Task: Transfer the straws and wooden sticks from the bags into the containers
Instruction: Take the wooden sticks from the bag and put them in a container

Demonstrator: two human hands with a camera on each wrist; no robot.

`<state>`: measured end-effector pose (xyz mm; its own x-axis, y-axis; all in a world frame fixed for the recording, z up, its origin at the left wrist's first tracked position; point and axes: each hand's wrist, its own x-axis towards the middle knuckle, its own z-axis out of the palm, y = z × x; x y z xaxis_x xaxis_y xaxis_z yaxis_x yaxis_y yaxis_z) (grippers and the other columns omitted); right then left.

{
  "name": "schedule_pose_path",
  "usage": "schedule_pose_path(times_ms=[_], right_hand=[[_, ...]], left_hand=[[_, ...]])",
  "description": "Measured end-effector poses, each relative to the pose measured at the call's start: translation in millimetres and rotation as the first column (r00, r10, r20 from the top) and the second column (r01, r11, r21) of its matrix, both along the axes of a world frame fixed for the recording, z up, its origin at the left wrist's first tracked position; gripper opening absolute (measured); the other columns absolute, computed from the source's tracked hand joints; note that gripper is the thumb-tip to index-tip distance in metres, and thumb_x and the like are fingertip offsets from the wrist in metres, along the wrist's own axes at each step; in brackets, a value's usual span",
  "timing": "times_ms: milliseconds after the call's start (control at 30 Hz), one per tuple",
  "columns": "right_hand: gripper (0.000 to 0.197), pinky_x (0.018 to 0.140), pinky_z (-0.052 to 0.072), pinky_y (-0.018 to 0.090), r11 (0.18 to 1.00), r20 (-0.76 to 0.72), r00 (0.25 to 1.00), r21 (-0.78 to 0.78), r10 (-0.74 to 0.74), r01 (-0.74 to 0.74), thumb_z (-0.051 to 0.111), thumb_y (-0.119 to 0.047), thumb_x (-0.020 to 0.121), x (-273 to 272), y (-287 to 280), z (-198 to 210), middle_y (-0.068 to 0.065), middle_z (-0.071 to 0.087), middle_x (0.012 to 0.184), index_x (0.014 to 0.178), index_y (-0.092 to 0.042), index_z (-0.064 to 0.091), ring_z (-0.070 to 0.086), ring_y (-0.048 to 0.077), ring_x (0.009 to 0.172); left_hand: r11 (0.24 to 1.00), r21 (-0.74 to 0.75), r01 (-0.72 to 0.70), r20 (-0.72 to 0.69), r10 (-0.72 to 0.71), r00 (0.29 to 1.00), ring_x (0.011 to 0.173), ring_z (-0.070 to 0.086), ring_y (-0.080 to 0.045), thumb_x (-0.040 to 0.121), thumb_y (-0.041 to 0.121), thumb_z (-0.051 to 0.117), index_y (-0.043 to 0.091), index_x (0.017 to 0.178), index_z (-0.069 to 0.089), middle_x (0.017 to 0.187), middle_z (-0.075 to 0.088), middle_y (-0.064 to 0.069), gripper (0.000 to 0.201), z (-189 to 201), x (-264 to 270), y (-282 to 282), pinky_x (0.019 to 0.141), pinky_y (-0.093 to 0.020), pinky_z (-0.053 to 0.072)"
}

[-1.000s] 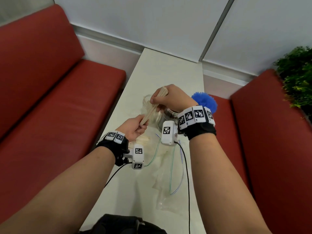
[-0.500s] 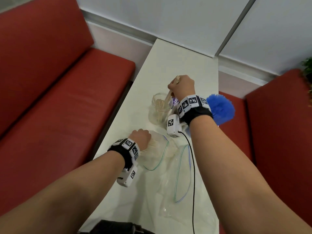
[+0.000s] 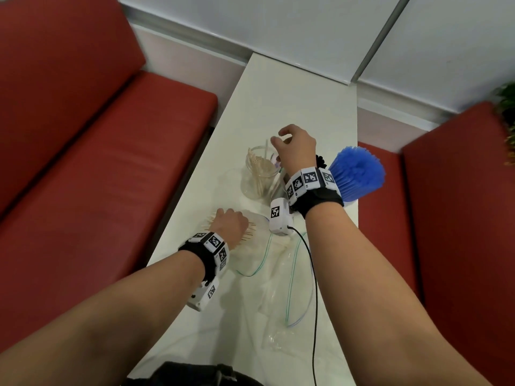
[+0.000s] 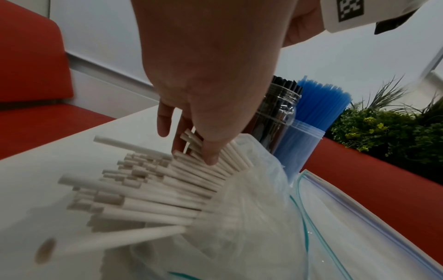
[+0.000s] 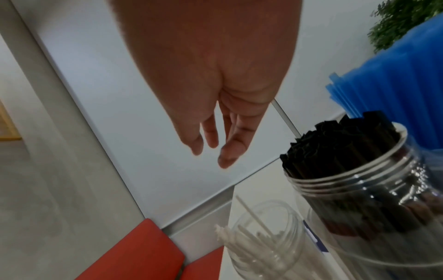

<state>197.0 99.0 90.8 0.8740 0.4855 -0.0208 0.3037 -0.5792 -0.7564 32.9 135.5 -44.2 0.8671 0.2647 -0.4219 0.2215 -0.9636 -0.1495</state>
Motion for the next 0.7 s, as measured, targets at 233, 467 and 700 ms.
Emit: schedule_pose_path(times_ms=[233, 467, 700], right_hand=[[0.031, 0.068, 0.057, 0.032, 0.943, -0.058, 0.965, -0.205, 0.254, -0.261, 0.043, 0.000, 0.097, -51, -30, -10, 0.009, 0.071, 0.101, 0.103, -0.014, 0.070, 0.069, 0.024, 0.074], [0.051, 0.095, 0.052, 0.038, 0.694, -0.299, 0.853, -0.496, 0.427, -0.521, 0.066, -0.002, 0.091, -99, -56, -79, 0.011, 0.061, 0.136, 0.139, -0.014, 0.054, 0.063, 0.030, 0.116], [0.027, 0.085, 0.050, 0.038, 0.747, -0.168, 0.905, -0.516, 0.392, -0.419, 0.056, -0.024, 0.102, -113, -57, -107, 0.019, 0.068, 0.118, 0.118, -0.003, 0.064, 0.064, 0.035, 0.109]], left_hand=[[0.997, -0.022, -0.068, -0.049, 0.067, 0.997, 0.122, 0.047, -0.025, 0.099, 0.012, 0.038, 0.013, 0.132, 0.045, 0.131, 0.052, -0.007, 0.034, 18, -4, -5, 0.101, -0.040, 0.033], [0.975, -0.156, -0.157, -0.125, 0.139, 0.982, 0.121, 0.055, -0.027, 0.101, 0.009, 0.040, 0.006, 0.134, 0.051, 0.133, 0.056, -0.012, 0.036, 50, -2, 1, 0.100, -0.036, 0.045], [0.969, -0.190, -0.161, -0.095, 0.145, 0.985, 0.111, 0.061, -0.028, 0.098, 0.010, 0.048, 0.004, 0.120, 0.062, 0.122, 0.063, -0.013, 0.027, 83, -1, 1, 0.091, -0.034, 0.049]])
